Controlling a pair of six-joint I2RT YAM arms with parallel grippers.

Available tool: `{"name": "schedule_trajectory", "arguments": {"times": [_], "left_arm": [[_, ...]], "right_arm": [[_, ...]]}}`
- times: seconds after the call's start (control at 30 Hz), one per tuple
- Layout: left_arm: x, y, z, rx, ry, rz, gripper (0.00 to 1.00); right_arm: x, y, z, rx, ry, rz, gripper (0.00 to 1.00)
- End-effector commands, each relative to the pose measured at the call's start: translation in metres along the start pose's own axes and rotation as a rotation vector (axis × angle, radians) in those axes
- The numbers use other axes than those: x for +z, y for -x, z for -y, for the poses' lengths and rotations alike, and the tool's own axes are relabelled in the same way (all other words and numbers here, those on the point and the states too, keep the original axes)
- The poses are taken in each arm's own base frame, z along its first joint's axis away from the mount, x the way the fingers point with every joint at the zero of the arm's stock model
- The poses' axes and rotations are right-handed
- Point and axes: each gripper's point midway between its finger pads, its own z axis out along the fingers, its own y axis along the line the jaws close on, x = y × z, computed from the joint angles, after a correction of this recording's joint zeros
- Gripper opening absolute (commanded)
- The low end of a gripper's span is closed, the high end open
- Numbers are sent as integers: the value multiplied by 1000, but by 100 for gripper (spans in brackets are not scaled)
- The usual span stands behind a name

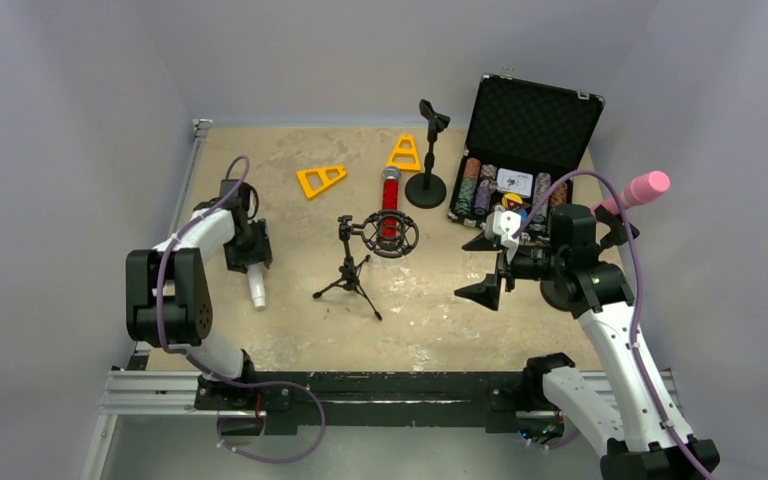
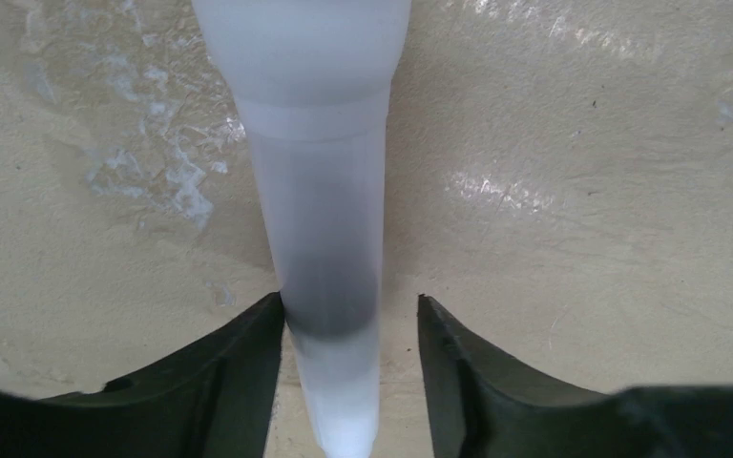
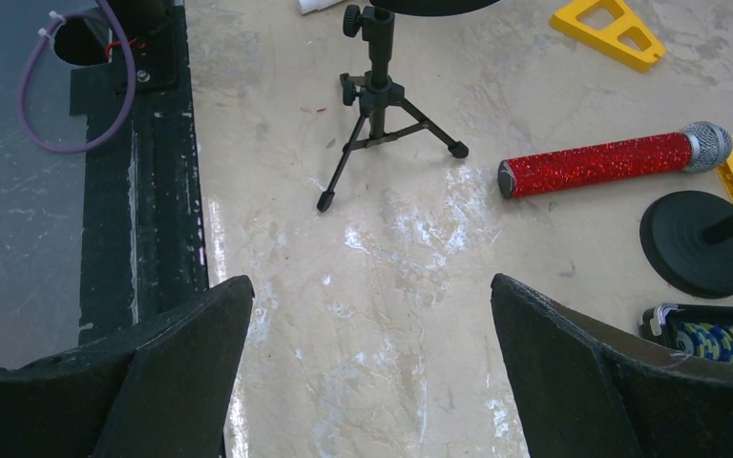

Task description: Attach the microphones to the stand

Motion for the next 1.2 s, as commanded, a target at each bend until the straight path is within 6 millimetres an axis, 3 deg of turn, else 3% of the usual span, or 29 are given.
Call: {"name": "schedule_trajectory", "arguments": {"times": [0.0,0.1,0.4,0.6,0.7,0.87,1.17], "left_arm": [[3,8,2,-20,-7,-40,54],[6,7,4,-16,-11,-57,40],[12,6,8,0,-36,-94,33],[6,8,18,20,-99,-89,0],[-8,16,22,28,-134,-27,0],[-49,33,45,51,-291,159,0],[-120,38,74,147,-508,444,0]], "right_arm": [[-4,15,-4,-48,11,34,98],[-4,15,-4,-49,9,34,98],[-4,14,-4,-46,7,29,98],[-4,13,-3,-43,7,27,98],[-3,13,-3,-42,7,26,98],[-2,11,-2,-31,9,24,98],[0,5,3,-17,3,9,98]]}}
